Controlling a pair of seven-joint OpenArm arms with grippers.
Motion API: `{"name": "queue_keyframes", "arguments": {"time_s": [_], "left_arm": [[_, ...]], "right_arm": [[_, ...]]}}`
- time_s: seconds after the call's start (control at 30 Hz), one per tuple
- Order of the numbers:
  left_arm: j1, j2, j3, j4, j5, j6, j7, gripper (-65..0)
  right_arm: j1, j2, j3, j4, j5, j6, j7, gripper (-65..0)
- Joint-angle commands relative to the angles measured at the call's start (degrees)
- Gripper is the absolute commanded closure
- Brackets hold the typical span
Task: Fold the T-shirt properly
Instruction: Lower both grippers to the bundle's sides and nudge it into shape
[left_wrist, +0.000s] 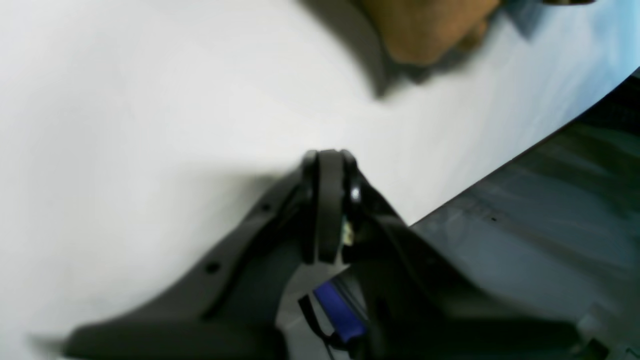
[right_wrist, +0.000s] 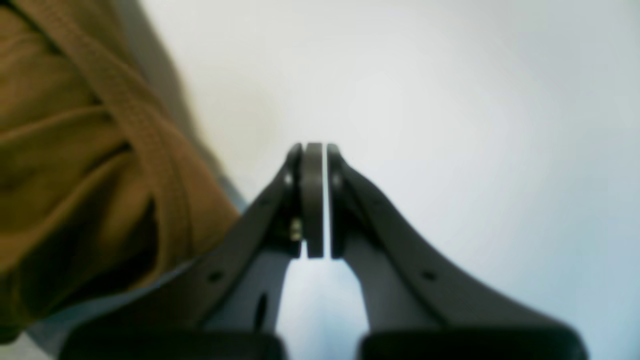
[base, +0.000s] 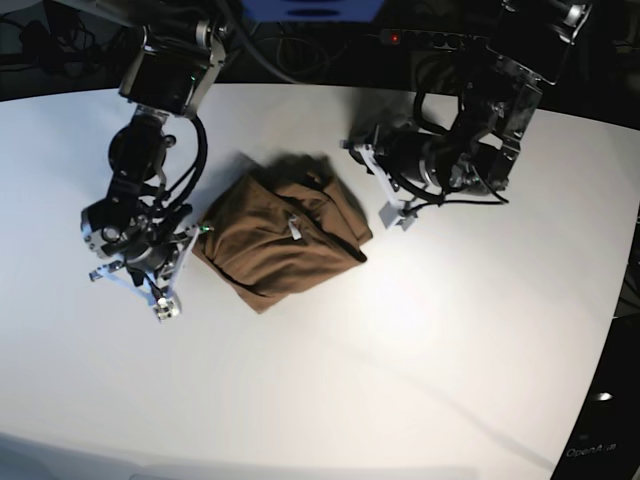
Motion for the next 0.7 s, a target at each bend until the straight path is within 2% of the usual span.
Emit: {"name": "queue_keyframes", "arguments": {"time_s": [0.0, 0.17, 0.37, 0.47, 0.67], "left_arm": [[0.3, 0.0, 0.2, -0.8, 4.8, 1.3, -0.8, -1.8], [-0.4, 2.0, 0.5, -4.0, 5.0, 1.3, -1.3, -1.8], [-1.0, 4.9, 0.5, -8.7, 12.3, 1.2, -1.3, -1.8], [-1.0, 6.6, 0.3, -9.7, 14.4, 1.1, -1.3, -1.8], [-3.0, 7.7, 0.2, -14.2, 16.2, 1.1, -1.4, -1.8]], "right_arm": [[1.2, 0.3, -0.3, 1.0, 1.2, -0.3, 0.5, -0.1], [0.4, 0.3, -0.4, 0.9, 4.4, -0.3, -1.2, -0.1], [-1.0, 0.3, -0.4, 0.9, 7.0, -0.3, -1.0, -0.1], [-1.0, 1.5, -0.5, 0.8, 9.2, -0.3, -1.3, -0.1], [-1.3, 3.1, -1.8, -3.7, 12.0, -0.3, -0.8, -0.1]]}}
